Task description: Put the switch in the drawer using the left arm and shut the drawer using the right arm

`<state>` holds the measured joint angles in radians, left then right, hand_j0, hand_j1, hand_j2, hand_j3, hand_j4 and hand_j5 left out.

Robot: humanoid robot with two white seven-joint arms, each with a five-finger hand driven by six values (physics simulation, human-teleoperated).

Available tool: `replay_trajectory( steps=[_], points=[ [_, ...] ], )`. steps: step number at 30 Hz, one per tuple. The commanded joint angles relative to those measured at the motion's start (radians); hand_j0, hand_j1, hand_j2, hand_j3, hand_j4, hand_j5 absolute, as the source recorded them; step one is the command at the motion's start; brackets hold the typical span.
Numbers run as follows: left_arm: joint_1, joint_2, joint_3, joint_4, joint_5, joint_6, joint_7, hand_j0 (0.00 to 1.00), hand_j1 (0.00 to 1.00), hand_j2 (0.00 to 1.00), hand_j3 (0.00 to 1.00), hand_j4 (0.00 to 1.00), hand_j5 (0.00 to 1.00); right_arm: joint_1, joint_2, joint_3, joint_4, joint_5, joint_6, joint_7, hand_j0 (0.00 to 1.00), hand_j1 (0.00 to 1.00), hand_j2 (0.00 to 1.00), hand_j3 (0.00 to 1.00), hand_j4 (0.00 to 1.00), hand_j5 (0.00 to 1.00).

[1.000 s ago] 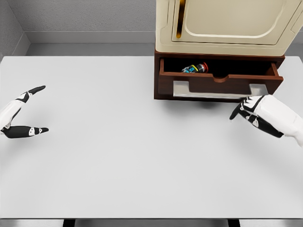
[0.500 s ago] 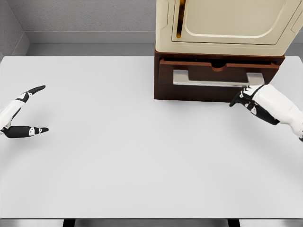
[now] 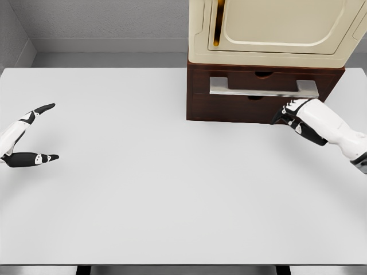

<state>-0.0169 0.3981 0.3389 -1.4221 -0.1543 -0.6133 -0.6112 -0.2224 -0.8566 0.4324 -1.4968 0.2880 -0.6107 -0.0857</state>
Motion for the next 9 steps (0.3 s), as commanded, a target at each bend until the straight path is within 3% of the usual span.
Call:
replay_trajectory(
  steps=[1,5,9],
  points=[
    [0.0,0.001,0.0,-0.001,0.009,0.002,0.0,1.0,1.0,1.0,1.0,1.0,1.0,0.005,-0.018,-0.001,-0.025,-0.007,0.0,-0.002,0.41,0.41,0.41,0.41,0.41,0.41],
    [0.003,0.001,0.0,-0.003,0.01,0.002,0.0,1.0,1.0,1.0,1.0,1.0,1.0,0.098,-0.183,-0.014,-0.102,-0.02,0.0,-0.003,0.41,0.41,0.41,0.41,0.41,0.41],
    [0.003,0.001,0.0,-0.003,0.01,0.002,0.0,1.0,1.0,1.0,1.0,1.0,1.0,0.129,-0.292,-0.014,-0.089,-0.059,0.0,-0.005,0.41,0.41,0.41,0.41,0.41,0.41]
  ],
)
